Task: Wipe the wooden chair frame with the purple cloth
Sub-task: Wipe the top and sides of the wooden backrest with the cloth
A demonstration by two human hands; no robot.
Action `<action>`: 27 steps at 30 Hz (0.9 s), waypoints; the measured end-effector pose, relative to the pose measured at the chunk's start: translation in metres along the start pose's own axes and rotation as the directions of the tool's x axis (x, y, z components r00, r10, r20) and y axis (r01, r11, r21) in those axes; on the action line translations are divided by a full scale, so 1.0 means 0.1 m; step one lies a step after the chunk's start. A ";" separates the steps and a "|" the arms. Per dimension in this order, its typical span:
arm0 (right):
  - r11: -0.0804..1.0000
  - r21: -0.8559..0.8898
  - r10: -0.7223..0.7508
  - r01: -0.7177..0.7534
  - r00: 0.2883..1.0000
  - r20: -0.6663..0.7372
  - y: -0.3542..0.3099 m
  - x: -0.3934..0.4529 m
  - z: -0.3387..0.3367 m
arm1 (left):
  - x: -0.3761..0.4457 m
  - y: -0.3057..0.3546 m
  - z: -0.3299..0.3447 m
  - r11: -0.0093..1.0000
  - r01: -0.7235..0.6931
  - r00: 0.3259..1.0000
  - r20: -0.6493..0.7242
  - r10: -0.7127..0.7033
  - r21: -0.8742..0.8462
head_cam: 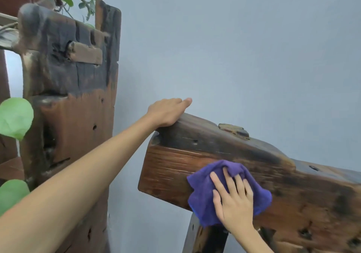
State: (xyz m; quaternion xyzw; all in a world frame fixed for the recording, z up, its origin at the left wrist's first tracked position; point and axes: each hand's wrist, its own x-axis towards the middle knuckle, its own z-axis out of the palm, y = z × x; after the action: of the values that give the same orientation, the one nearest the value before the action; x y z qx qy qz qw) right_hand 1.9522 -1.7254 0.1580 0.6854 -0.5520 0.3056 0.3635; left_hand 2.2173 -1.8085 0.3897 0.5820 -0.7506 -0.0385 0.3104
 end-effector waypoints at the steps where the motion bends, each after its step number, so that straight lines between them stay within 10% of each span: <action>1: 0.999 0.006 0.047 -0.048 0.997 0.060 -0.11 -0.18 0.04 | -0.03 -0.01 0.00 1.000 0.001 1.000 0.007 -0.001 0.000; 6: 0.995 0.085 -0.080 0.058 0.955 0.285 -0.71 -0.36 0.19 | -0.05 0.07 -0.04 0.998 0.051 0.998 0.030 -0.051 0.026; 12: 0.881 0.248 -0.411 0.402 0.912 -0.020 -0.93 0.69 -0.09 | -0.04 0.09 -0.06 0.989 0.144 0.990 0.013 -0.143 -0.027; 16: 0.978 0.170 -0.089 0.124 0.976 -0.200 -0.75 1.52 -0.53 | -0.01 0.10 -0.03 0.978 0.189 0.982 0.011 -0.189 -0.090; 19: 0.952 0.214 0.194 -0.221 0.971 0.140 -0.50 1.88 -0.85 | 0.02 0.05 -0.05 0.976 0.177 0.984 0.000 -0.178 -0.126; 27: 0.871 0.261 0.192 -0.416 0.778 0.598 0.89 1.69 -0.85 | 0.06 0.00 -0.01 0.994 0.104 0.994 -0.017 -0.105 -0.044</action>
State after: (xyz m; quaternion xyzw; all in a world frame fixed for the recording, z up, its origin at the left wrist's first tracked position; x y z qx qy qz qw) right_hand 1.8986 -1.7562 0.3577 0.7002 -0.6687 0.2499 -0.0072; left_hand 2.2170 -1.8134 0.3925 0.6139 -0.7153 -0.0652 0.3274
